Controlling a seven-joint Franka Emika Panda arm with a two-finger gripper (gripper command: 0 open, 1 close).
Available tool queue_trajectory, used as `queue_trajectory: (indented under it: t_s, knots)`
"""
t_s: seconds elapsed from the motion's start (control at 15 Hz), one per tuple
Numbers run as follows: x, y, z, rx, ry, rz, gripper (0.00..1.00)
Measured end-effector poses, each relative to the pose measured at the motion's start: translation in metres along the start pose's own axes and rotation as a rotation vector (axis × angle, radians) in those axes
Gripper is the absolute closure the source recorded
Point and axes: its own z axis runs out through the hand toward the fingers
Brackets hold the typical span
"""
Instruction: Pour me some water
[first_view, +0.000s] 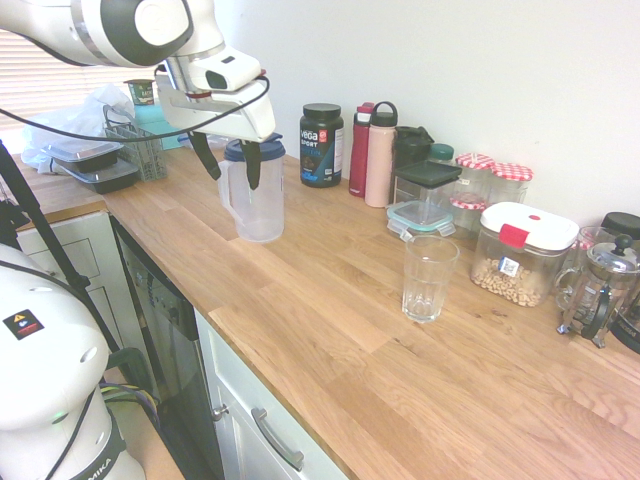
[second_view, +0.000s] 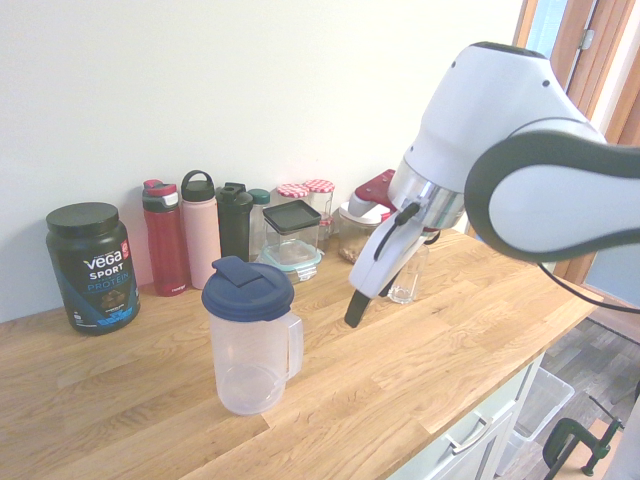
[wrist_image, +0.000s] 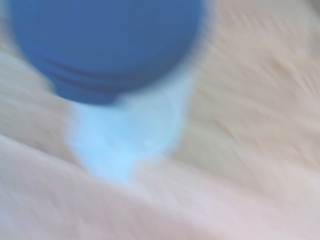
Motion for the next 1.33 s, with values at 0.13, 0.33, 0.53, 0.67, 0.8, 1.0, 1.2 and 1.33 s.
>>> queue_trajectory:
  t_s: [0.13,0.33,0.53,0.67,0.8,1.0,1.2,1.33]
  knots:
    - [-0.023,-0.021,0.017,0.041,0.051,-0.023,0.0]
    - [-0.049,-0.046,0.036,0.054,0.059,-0.021,0.0]
    - [-0.051,-0.056,0.047,0.073,0.089,0.043,1.0]
    - [-0.041,-0.06,0.057,0.076,0.123,0.095,1.0]
    - [-0.035,-0.063,0.065,0.069,0.132,0.117,1.0]
    - [-0.029,-0.069,0.072,0.07,0.133,0.124,1.0]
    - [-0.024,-0.075,0.078,0.074,0.13,0.124,1.0]
    - [-0.02,-0.079,0.084,0.07,0.125,0.126,1.0]
